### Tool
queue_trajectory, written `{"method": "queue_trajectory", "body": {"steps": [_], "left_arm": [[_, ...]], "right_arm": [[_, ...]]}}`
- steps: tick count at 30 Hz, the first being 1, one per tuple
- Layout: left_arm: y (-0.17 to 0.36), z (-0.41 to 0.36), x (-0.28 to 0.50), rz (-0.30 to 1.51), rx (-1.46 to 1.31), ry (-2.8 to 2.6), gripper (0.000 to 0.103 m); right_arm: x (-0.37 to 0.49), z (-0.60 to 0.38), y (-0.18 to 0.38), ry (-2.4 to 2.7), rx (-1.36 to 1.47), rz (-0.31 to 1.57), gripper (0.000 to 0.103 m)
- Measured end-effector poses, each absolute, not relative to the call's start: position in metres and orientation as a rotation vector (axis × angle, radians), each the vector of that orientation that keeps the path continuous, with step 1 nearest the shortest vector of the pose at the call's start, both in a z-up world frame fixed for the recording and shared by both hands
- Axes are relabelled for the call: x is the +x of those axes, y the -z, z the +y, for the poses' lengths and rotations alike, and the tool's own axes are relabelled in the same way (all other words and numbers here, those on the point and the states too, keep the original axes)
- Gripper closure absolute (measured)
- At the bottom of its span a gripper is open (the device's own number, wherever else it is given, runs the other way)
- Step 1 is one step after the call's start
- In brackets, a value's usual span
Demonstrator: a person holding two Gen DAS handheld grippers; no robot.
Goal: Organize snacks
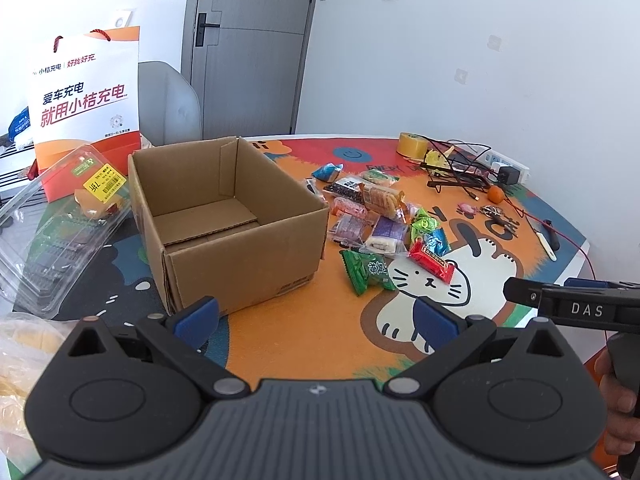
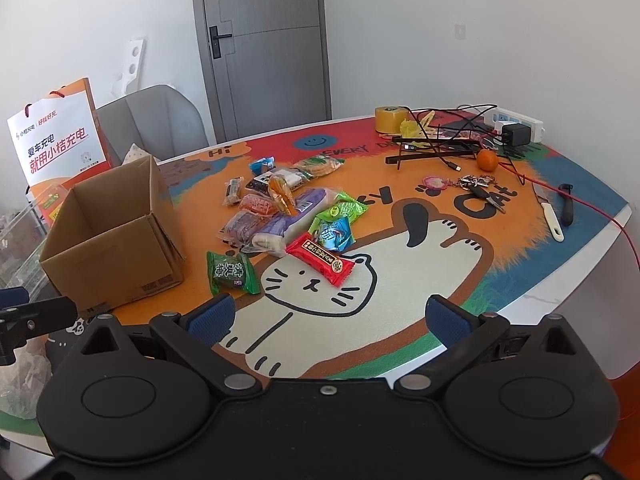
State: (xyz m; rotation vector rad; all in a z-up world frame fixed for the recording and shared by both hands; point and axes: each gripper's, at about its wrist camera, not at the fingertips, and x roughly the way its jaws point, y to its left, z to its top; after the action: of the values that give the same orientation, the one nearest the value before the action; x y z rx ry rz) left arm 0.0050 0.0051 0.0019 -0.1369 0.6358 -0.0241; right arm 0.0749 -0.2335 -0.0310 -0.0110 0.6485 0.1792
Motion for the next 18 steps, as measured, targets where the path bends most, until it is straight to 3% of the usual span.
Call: {"method": "queue_trajectory", "body": {"steps": [18], "left_arm": [[0.0025,0.0001,0.0113,0.654,-0.131,0.026,0.000]], "right_arm": [[0.0763,-0.2316,0.0296,-0.213,-0.016,0.639,0.000]]}}
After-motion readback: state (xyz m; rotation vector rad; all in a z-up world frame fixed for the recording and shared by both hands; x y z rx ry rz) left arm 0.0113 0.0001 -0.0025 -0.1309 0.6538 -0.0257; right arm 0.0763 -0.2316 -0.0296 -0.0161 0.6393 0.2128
